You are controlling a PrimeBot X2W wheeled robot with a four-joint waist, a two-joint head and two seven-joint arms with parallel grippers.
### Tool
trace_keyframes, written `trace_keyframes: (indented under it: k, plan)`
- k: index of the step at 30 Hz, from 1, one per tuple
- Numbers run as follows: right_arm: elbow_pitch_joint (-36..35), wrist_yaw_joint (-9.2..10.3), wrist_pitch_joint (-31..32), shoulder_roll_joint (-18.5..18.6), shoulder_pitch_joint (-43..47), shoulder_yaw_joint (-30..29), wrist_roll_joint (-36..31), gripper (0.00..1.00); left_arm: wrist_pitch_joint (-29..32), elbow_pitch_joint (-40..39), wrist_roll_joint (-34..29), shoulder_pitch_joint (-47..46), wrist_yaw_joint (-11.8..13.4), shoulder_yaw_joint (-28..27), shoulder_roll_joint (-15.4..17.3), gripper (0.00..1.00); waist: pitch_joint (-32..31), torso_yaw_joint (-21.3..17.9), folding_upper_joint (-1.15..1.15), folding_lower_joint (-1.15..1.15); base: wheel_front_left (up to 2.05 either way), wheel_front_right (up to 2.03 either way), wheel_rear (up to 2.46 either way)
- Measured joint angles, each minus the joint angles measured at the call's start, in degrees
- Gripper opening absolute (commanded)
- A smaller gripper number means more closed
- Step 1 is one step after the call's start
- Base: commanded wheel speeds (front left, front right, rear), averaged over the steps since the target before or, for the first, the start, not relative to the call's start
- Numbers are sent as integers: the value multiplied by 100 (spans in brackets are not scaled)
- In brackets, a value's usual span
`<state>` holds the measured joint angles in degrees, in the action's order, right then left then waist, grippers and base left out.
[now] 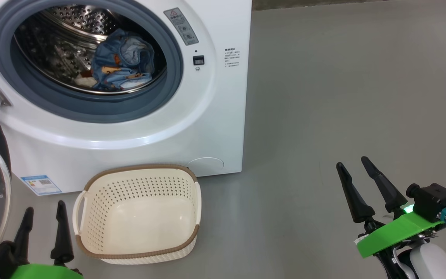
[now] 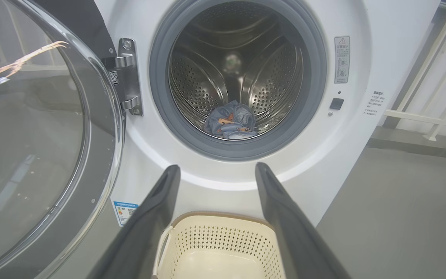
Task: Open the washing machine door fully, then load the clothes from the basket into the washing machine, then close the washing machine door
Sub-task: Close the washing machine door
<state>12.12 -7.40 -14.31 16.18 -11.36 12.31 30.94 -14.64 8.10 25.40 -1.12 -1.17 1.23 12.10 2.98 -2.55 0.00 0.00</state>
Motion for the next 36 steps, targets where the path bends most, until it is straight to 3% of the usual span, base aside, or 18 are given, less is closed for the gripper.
trace_keyframes:
  k: [14,36]
  plan:
    - [12,0,0,42,0,21,1,100,0,159,-57,-51,-59,-22,-48,100,-55,251,0,0,0,0,0]
    - [70,0,0,48,1,205,100,100,1,291,-205,-49,193,19,-194,100,-231,1402,0,0,0,0,0]
